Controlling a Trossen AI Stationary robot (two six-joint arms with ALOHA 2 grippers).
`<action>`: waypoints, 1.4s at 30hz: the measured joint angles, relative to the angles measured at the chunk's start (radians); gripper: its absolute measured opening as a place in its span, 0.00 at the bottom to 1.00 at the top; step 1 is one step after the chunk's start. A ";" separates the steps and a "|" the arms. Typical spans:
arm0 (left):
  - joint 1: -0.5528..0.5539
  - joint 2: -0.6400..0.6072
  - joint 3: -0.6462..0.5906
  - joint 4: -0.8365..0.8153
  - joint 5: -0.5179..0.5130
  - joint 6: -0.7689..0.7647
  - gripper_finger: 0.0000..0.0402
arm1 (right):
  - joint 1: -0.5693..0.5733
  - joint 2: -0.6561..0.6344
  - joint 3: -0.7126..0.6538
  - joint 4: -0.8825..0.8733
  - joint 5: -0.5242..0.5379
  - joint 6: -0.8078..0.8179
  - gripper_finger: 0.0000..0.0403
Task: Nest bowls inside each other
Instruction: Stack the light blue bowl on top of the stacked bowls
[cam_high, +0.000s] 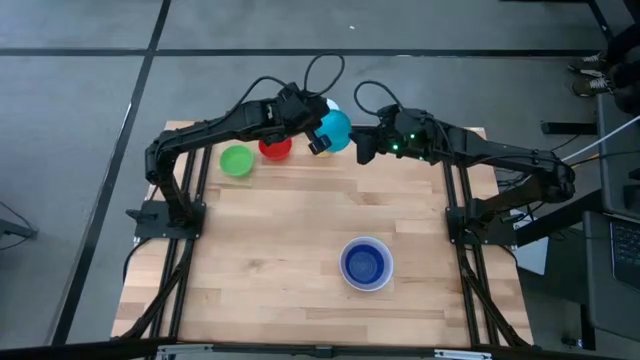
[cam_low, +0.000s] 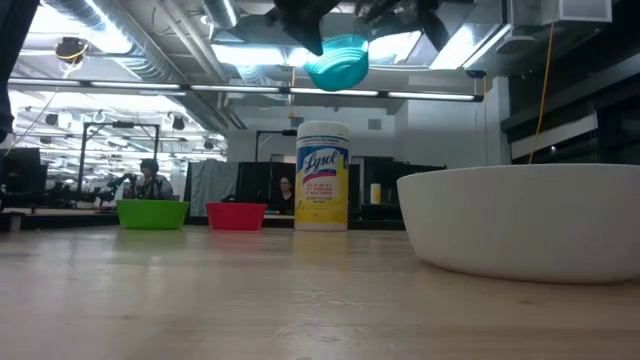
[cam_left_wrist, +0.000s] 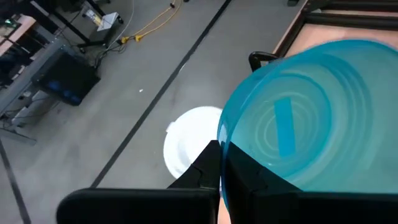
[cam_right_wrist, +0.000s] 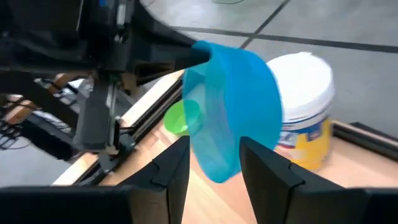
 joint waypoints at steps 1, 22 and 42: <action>0.003 0.000 0.000 0.000 -0.001 0.006 0.01 | -0.001 0.000 0.018 -0.031 0.011 -0.012 0.35; -0.006 -0.006 0.001 0.032 0.027 0.050 0.01 | -0.016 0.131 0.111 -0.158 0.030 0.013 0.39; 0.017 -0.027 0.003 0.043 0.120 0.262 0.22 | -0.091 0.139 0.109 -0.199 -0.176 0.090 0.01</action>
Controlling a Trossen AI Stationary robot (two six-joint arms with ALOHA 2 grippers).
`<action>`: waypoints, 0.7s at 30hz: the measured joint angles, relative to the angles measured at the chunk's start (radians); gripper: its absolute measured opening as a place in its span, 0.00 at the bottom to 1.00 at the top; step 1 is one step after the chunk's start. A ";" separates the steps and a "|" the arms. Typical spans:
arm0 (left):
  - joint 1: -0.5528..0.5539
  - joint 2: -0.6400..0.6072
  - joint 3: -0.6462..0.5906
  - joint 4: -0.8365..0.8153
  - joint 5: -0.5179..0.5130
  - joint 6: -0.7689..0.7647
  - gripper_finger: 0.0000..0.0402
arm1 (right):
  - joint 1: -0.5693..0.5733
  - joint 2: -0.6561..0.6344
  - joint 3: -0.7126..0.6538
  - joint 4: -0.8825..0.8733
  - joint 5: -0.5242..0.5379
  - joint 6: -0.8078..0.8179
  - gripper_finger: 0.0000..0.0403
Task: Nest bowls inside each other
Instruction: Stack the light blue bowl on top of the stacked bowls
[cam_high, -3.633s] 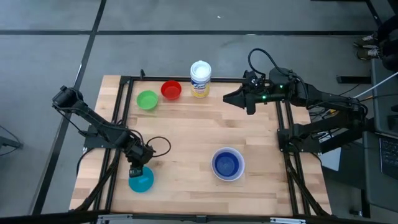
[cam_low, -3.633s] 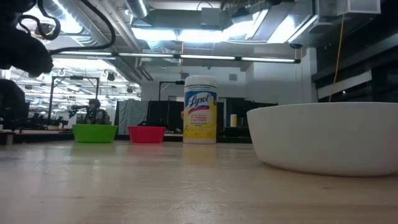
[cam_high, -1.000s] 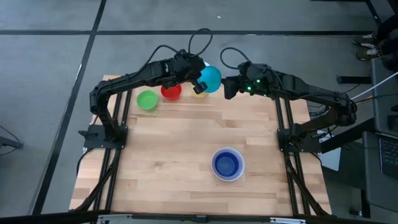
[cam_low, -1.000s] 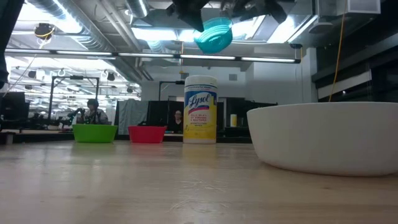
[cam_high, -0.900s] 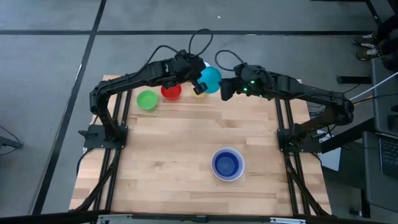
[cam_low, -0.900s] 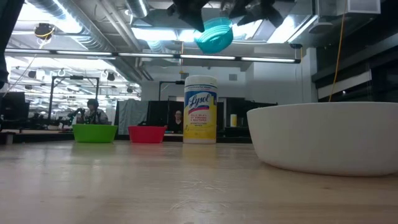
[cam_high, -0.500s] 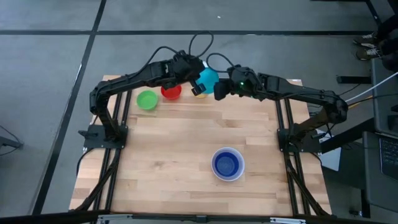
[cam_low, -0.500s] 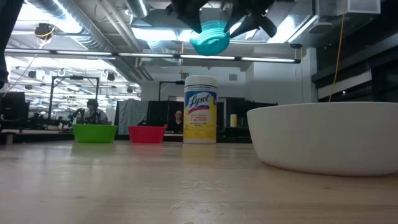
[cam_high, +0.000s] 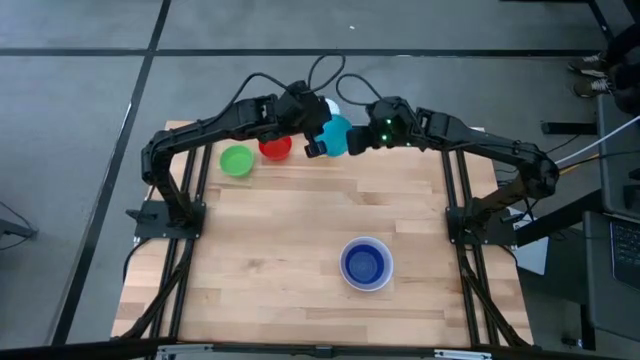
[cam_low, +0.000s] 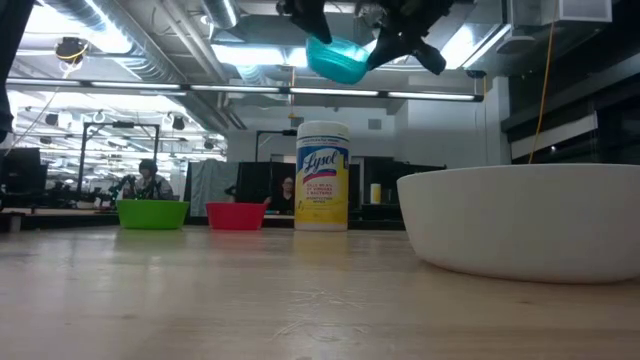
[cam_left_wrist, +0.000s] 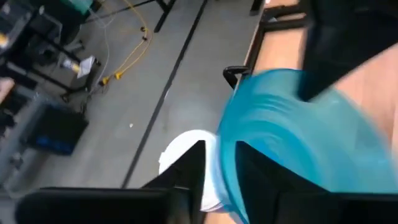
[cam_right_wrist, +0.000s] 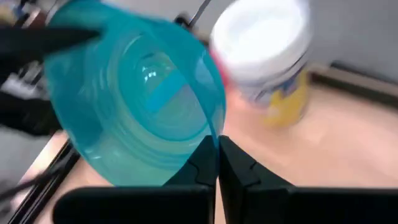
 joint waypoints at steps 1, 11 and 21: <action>0.006 0.000 0.000 0.002 0.006 0.022 0.25 | 0.006 0.000 0.000 -0.012 -0.030 0.003 0.01; 0.028 -0.002 -0.005 0.062 0.059 0.158 0.38 | 0.034 0.007 0.006 -0.133 -0.207 -0.015 0.00; 0.033 -0.034 -0.003 0.179 0.012 0.151 0.38 | 0.075 0.077 -0.036 -0.290 -0.402 -0.098 0.00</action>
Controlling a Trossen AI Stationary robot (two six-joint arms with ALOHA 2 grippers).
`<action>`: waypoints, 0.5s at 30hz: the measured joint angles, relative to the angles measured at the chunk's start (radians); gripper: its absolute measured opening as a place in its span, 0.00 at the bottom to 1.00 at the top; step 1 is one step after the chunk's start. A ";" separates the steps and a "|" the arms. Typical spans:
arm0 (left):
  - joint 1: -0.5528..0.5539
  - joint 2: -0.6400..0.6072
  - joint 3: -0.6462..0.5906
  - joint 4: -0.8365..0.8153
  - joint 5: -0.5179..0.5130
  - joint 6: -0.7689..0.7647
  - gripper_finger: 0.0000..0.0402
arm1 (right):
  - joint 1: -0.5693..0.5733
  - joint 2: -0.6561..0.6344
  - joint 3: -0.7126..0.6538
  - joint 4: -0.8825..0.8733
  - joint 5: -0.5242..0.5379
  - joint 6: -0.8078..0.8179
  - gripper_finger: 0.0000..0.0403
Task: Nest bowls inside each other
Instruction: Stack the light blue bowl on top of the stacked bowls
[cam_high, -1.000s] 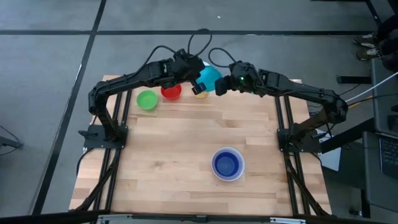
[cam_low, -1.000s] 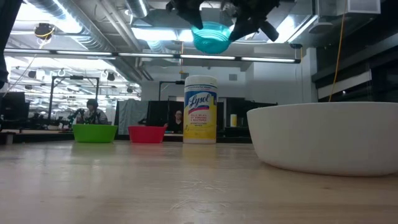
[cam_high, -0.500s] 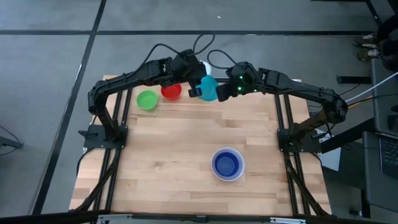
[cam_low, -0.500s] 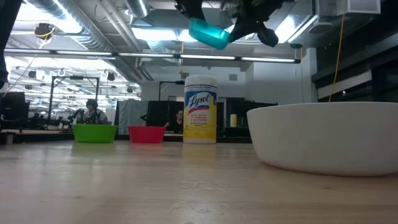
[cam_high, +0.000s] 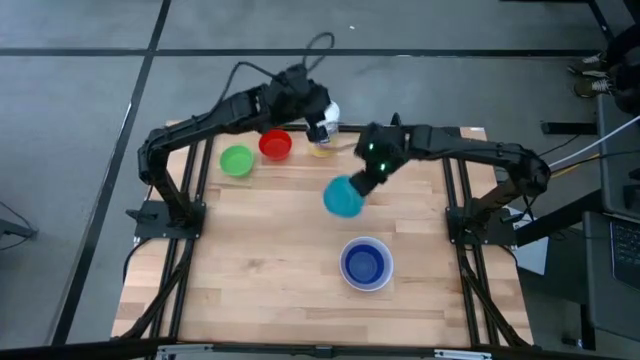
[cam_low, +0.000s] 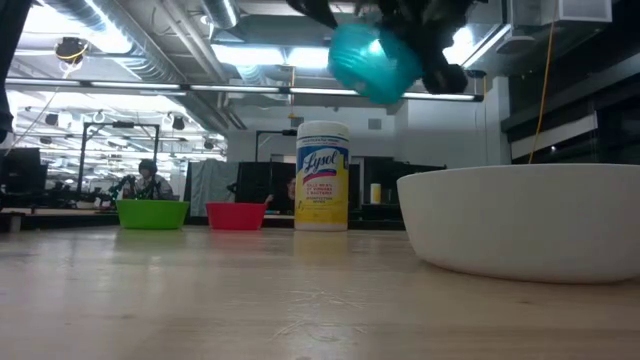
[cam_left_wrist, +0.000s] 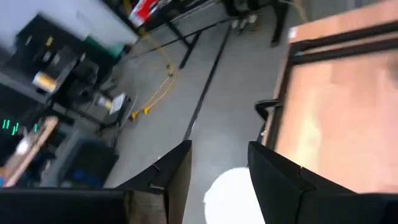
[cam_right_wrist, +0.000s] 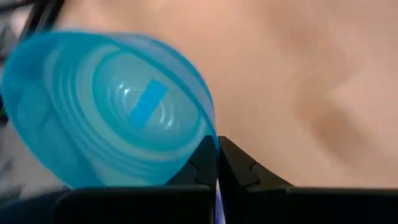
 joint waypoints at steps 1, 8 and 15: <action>0.005 -0.012 0.000 -0.014 -0.003 -0.024 0.38 | 0.013 0.000 -0.009 0.007 -0.019 0.004 0.00; -0.003 -0.071 0.000 -0.133 0.021 -0.204 0.38 | 0.115 -0.005 -0.091 -0.069 -0.088 0.043 0.00; -0.023 -0.123 -0.001 -0.287 0.002 -0.291 0.38 | 0.231 -0.009 -0.161 -0.065 -0.106 0.123 0.00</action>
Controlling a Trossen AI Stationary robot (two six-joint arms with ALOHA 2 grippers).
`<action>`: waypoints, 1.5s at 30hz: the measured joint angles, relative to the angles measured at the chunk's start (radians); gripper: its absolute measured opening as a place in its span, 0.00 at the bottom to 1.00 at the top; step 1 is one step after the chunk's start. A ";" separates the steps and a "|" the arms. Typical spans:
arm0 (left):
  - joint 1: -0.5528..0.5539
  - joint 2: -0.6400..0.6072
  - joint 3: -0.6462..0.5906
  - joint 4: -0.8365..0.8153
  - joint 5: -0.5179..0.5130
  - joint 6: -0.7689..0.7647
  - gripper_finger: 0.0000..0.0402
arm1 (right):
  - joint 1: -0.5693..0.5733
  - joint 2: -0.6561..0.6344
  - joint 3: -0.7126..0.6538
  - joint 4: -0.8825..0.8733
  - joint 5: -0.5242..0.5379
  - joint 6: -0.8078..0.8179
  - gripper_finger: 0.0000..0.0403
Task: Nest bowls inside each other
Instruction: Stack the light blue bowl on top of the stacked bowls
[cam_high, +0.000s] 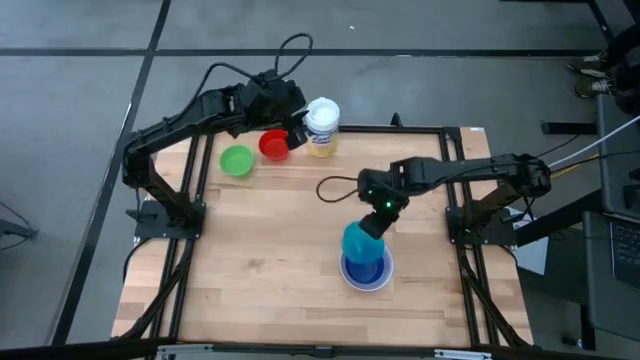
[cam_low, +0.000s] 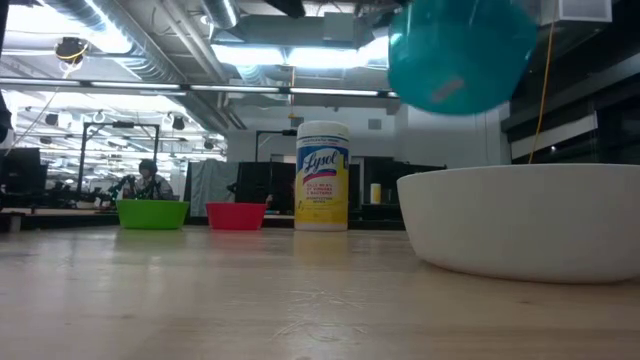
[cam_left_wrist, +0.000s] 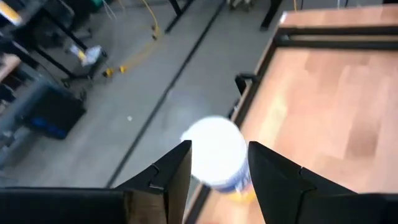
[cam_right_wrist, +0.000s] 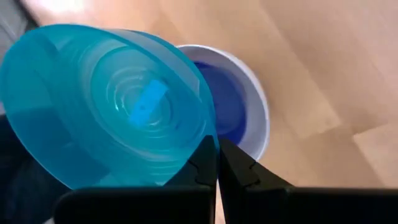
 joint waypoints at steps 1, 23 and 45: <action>0.000 -0.009 0.000 -0.021 0.000 -0.015 0.38 | 0.011 0.000 -0.011 0.005 0.002 0.014 0.00; -0.047 -0.415 -0.346 -0.065 -0.095 -0.331 0.36 | 0.079 0.000 -0.198 0.165 0.053 0.103 0.00; -0.095 -0.520 -0.510 -0.048 -0.158 -0.459 0.35 | 0.074 0.007 -0.282 0.256 -0.002 0.129 0.00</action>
